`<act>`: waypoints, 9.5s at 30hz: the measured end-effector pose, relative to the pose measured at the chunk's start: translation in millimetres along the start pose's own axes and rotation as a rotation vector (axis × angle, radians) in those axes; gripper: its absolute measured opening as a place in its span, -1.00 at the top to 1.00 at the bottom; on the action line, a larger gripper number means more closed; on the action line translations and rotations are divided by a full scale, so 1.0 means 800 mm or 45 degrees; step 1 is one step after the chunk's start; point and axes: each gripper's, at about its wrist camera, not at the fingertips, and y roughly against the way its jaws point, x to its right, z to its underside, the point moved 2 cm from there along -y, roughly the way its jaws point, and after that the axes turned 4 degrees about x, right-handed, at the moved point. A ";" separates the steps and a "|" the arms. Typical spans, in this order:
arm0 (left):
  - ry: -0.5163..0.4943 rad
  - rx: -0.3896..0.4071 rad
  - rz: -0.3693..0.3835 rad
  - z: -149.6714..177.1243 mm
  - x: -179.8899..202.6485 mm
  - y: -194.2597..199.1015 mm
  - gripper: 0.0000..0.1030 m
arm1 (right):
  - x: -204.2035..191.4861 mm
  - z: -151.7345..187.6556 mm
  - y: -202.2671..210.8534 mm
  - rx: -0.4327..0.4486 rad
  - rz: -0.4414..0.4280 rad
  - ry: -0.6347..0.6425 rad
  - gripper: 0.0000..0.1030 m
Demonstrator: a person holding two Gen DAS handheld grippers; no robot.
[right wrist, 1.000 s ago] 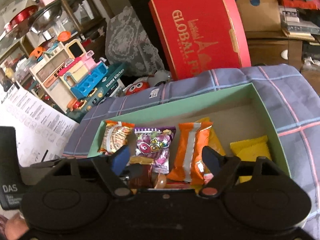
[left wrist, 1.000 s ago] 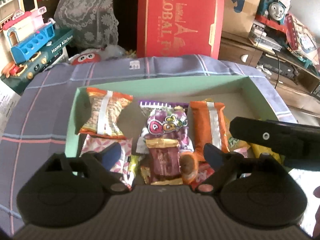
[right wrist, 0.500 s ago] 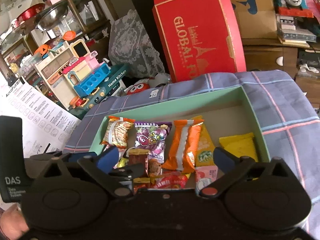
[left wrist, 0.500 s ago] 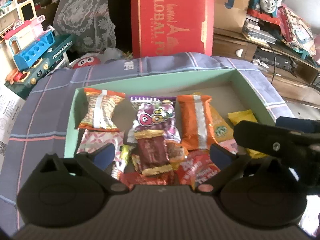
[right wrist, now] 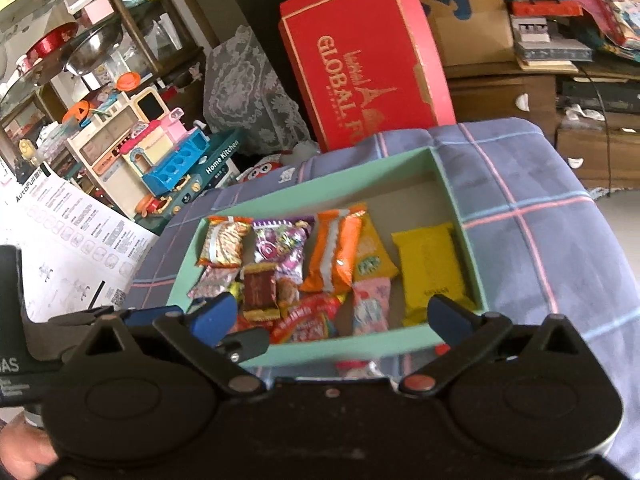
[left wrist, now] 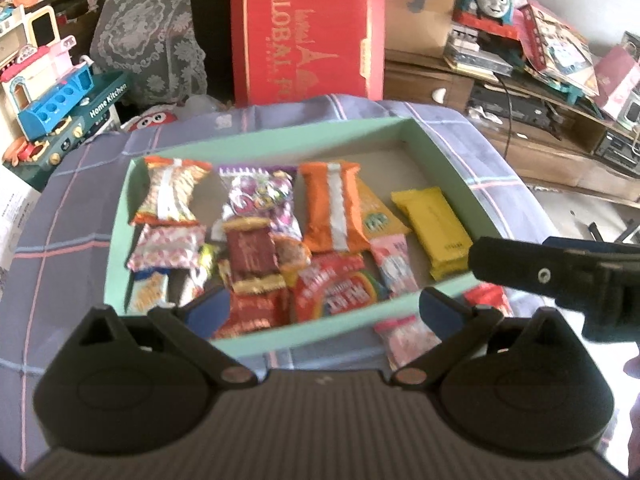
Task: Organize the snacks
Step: 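Move both tools to the cloth and grasp the red pouch with the right tool, then grasp the wrapped bread roll with the left tool while the right tool holds the red pouch, then carry the bread roll and red pouch over the green box, then open both tools to drop the bread roll and pouch into the box, then move both tools toward the pink candy and small red packet, then grasp the small red packet with the right tool while the left tool grasps the pink wrapped candy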
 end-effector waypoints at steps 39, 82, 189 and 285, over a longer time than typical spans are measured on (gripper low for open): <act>0.107 -0.284 -0.076 0.055 0.131 -0.098 -1.00 | 0.179 0.123 0.068 -0.097 0.109 -0.332 -1.00; 0.019 -0.227 -0.148 0.089 0.098 -0.068 -0.36 | 0.105 0.189 0.049 -0.155 0.159 0.100 0.28; 0.077 -0.060 -0.001 -0.140 0.038 -0.170 -0.99 | 0.073 -0.133 -0.155 -0.036 0.073 -0.015 -1.00; 0.146 -0.129 0.072 0.126 -0.014 -0.041 0.38 | 0.076 0.111 -0.035 -0.101 0.239 -0.023 0.39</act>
